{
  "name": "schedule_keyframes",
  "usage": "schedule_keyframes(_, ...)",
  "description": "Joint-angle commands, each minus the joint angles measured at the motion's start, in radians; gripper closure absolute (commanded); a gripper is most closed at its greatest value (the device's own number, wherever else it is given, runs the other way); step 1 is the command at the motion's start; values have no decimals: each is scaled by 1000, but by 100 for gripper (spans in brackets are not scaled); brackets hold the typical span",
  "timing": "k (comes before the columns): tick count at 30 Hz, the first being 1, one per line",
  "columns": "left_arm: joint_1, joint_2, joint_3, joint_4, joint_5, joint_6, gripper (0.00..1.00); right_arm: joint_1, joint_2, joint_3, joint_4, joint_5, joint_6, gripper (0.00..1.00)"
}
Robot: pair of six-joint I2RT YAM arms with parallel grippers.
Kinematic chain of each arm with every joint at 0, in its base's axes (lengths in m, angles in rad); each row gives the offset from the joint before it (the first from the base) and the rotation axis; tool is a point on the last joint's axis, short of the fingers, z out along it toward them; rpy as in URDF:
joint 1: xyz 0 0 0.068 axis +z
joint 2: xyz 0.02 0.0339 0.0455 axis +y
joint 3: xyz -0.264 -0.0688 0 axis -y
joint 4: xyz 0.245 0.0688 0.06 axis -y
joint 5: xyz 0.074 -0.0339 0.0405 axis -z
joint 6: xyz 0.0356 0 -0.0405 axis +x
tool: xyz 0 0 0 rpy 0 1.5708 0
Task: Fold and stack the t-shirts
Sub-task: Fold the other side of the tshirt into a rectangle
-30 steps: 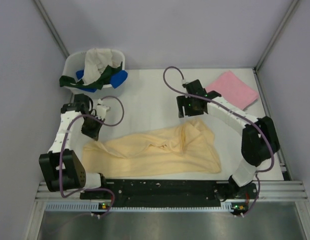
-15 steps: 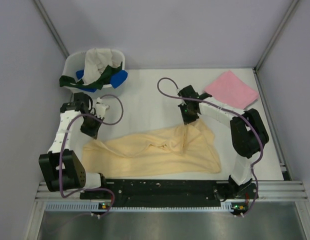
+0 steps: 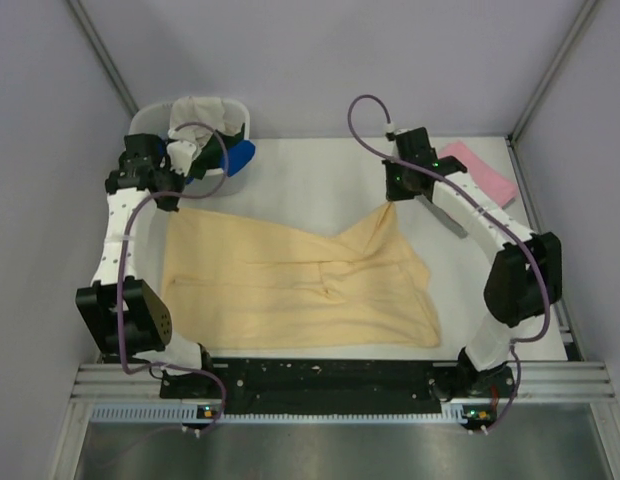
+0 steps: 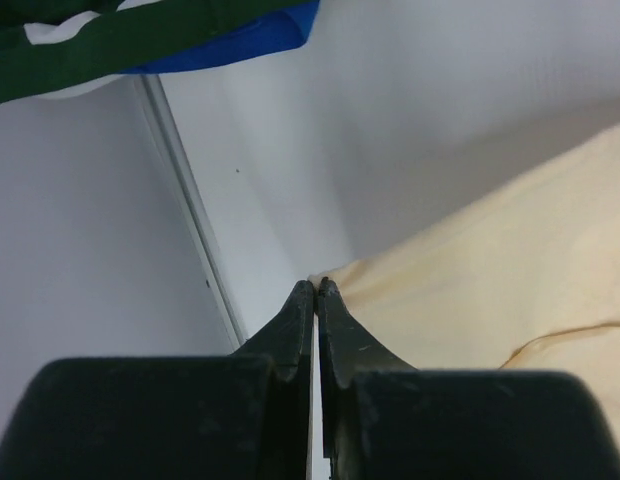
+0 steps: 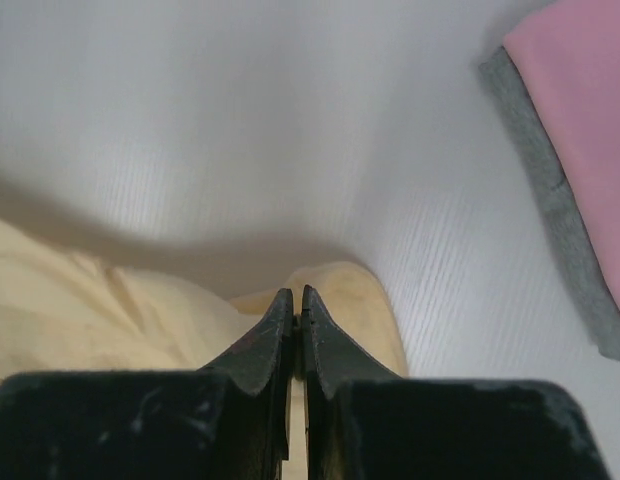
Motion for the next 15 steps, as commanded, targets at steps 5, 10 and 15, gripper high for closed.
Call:
schedule_keyframes(5,81,-86,-98,20,-23,39,100,1,-297,-182,-48,-28,12,100)
schedule_keyframes(10,149,-154,-173,-47,-12,84,100,2,-420,-263,-102,-41,23,100)
schedule_keyframes(15,208,-177,-287,-124,3,129,100,1,-474,-395,-108,-155,79,100)
